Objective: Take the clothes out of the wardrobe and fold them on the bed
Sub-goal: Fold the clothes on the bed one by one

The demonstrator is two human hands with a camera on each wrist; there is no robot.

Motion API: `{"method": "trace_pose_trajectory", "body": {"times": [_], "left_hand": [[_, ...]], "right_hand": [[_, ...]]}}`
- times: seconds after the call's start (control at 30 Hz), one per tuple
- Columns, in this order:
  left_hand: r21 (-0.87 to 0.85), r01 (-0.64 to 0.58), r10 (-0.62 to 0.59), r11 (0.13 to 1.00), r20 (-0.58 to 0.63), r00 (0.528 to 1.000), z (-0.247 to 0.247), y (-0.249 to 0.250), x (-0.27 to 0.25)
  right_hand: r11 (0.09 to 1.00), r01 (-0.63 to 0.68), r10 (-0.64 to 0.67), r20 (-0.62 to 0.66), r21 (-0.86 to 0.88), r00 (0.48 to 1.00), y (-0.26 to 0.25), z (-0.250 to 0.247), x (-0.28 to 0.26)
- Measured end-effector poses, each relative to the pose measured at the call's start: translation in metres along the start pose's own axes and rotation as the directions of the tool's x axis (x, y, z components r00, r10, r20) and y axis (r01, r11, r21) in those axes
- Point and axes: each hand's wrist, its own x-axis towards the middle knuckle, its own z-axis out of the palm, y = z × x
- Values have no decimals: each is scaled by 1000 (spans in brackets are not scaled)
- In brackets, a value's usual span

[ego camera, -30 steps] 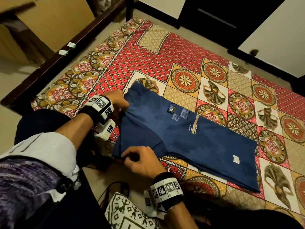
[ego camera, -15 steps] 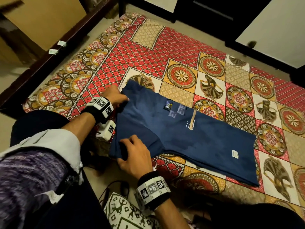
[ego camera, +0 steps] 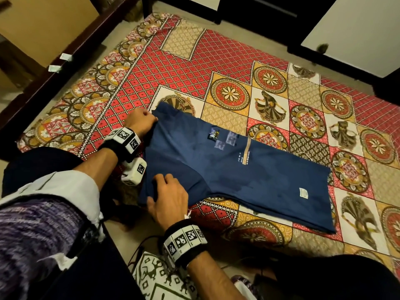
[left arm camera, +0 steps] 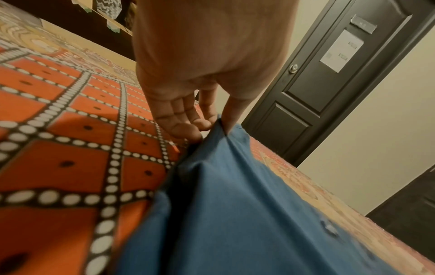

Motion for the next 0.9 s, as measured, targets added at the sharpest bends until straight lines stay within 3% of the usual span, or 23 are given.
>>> {"method": "trace_pose_trajectory", "body": {"times": [0.13,0.27,0.4,0.47,0.53,0.6,0.67,0.7,0.77,0.83,0.9], "left_hand": [[-15,-30,30,999,-14,999,-3,5,9],[238,-45,49,970,-11,999,-7,-10,7],[428,-131,145,894,-1,989,-1,-13,-1],[482,-189,234,855,-34,972,1,-9,-6],[512,-380,448,770,-10,894,5,-5,-9],[473,-644,658,602,163,735,16,2,-12],[424,-806,709,413,405,577,31,6,-15],[431,-826,670,362,496,552,40,8,-15],[496,-791,537,358,584,609,52,11,-9],[566,-710,445,419,554,704,51,14,3],[608,-625,394,489,485,781,47,16,15]], "right_hand": [[995,12,-10,-19,98,1000,5,-3,4],[960,-21,1,71,280,998,11,-11,-1],[936,-64,9,159,346,987,18,-14,-2],[924,-18,-43,150,383,988,19,-21,0],[915,63,-82,31,398,996,26,-33,-1],[928,78,-27,-144,365,989,49,-53,-4],[963,4,67,-252,270,965,87,-77,-8],[977,-66,117,-253,201,960,111,-89,-12],[971,-239,236,-134,-3,962,162,-105,-21],[902,-359,382,57,-238,922,199,-111,-41],[857,-371,445,152,-358,882,220,-109,-66]]}}
